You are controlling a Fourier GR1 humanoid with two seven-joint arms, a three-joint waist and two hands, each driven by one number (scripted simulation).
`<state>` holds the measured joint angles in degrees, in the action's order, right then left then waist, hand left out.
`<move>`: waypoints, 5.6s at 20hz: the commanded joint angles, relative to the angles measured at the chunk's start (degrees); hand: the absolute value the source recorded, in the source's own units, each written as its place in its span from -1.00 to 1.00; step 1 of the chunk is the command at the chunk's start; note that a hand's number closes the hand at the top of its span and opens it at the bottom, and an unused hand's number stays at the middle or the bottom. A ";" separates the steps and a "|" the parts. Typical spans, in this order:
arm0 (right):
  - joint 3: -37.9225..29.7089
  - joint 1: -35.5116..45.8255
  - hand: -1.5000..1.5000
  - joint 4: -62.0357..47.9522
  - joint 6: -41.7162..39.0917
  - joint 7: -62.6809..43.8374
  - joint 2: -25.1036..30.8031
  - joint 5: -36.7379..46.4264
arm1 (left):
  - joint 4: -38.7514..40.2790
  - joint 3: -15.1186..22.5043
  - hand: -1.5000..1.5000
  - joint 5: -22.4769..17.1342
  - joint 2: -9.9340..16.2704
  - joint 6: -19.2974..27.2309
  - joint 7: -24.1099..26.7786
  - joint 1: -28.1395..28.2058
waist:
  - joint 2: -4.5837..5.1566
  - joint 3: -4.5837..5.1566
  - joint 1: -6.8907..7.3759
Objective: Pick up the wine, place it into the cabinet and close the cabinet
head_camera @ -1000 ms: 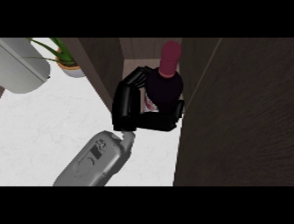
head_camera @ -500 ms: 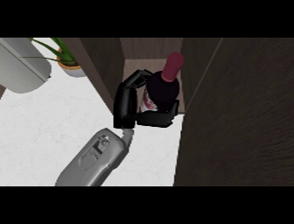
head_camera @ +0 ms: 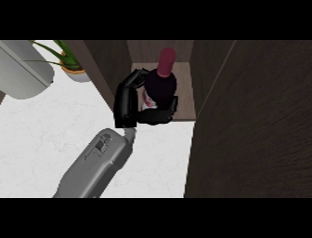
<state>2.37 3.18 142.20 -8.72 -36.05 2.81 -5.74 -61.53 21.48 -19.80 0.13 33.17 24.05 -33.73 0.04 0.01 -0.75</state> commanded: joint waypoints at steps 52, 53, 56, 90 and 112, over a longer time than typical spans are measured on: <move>2.03 2.17 -1.00 2.83 0.06 -1.57 -1.75 -3.88 | 51.82 -25.36 1.00 -9.95 0.86 -11.15 19.39 -30.64 | 1.23 0.06 -2.92; 3.00 -1.11 -1.00 2.66 -0.84 0.44 -2.20 -3.02 | 52.15 -24.84 1.00 -9.36 1.52 -13.35 19.04 -29.87 | 1.03 0.02 -2.55; 1.70 1.92 -1.00 1.44 0.09 -1.72 -1.39 -3.30 | 53.21 -25.13 1.00 -8.88 1.50 -12.17 18.79 -31.70 | 1.19 0.05 -2.71; 6.03 1.99 -1.00 0.07 0.40 1.55 -2.78 -0.97 | 56.19 -25.05 -1.00 -4.38 1.90 -10.63 23.37 -28.59 | 1.57 0.10 -3.45; 7.23 1.08 -1.00 0.32 1.23 -0.62 -2.78 -0.99 | 54.58 -23.39 -1.00 -9.74 -0.13 -19.27 27.43 -24.07 | 0.57 0.06 -3.55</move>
<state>8.66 5.56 140.01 -7.93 -35.30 0.31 -6.17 -7.11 -1.39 -26.31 -0.08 15.18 49.57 -61.93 0.90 0.01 -4.61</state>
